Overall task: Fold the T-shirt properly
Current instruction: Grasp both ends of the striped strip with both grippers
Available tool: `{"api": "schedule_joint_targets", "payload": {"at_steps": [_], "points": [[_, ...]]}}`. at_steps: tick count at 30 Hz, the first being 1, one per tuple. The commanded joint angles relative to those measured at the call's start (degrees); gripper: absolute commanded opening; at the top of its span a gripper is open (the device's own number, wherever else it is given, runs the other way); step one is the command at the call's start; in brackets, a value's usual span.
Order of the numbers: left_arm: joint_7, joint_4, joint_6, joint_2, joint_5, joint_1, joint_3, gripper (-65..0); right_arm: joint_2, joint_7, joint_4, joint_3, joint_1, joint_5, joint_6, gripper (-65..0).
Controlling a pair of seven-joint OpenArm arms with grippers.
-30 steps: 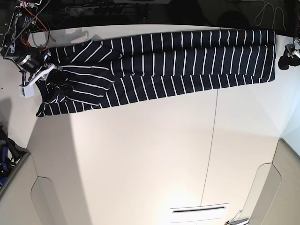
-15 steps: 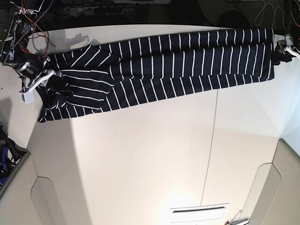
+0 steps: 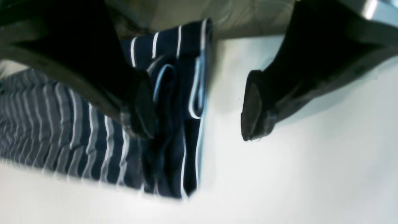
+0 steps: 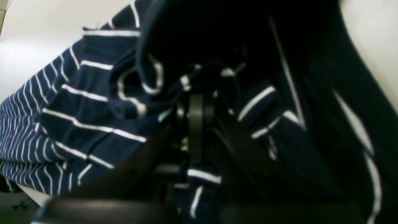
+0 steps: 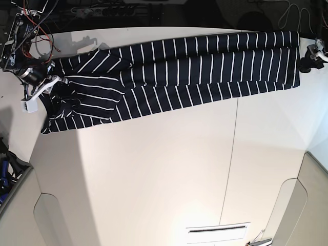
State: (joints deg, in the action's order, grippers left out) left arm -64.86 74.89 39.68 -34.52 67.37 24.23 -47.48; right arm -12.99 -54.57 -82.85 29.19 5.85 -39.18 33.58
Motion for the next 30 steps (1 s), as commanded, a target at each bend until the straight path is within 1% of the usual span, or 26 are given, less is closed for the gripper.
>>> {"api": "schedule_joint_targets", "payload": {"at_steps": [1,4,6,7,10,14,19,24,26,30], "points": [[-1.8,0.7,0.3,-1.8,3.5,-0.1,-1.5,-19.4,-0.8,0.3,-0.8,0.3,-0.6,-1.1,0.2,-65.0],[-9.7,0.7,0.3,-1.9,11.8,0.4,-2.4,-19.4,-0.8,0.3,-0.8,0.3,-0.6,-2.0,0.2,-65.0],[-10.6,0.7,0.3,-1.7,15.1,1.8,-1.4,-19.4,-0.8,0.3,-0.8,0.3,-0.6,-2.4,0.2,-65.0],[-10.6,0.7,0.3,-1.5,15.3,2.3,-0.7,-19.4,-0.8,0.3,-0.8,0.3,-0.6,-2.4,0.2,-65.0],[-9.8,0.7,0.3,-1.1,12.4,2.8,1.8,-18.3,-0.8,0.3,-0.8,0.3,-0.6,-2.2,0.2,-65.0],[-2.3,0.7,0.3,-0.9,4.4,2.8,4.2,-17.6,-0.8,0.1,-0.8,0.3,-0.6,-2.2,0.2,-65.0],[1.1,0.7,0.3,-0.9,-0.7,2.8,7.0,-17.6,-0.8,-0.8,-0.8,0.3,-0.6,-2.2,0.2,-65.0],[7.9,0.7,0.3,-0.9,-7.4,2.7,9.7,-17.6,-0.8,-0.9,-0.8,0.3,-0.6,-2.4,0.2,-65.0],[8.2,0.7,0.3,-0.9,-8.5,2.6,10.3,-17.6,-0.8,-1.0,-0.8,0.3,-0.6,-2.4,0.2,-65.0],[7.0,0.7,0.3,-0.9,-8.3,2.6,12.4,-17.7,-0.8,-1.0,-0.8,0.3,-0.6,-2.4,0.2,-65.0]]}}
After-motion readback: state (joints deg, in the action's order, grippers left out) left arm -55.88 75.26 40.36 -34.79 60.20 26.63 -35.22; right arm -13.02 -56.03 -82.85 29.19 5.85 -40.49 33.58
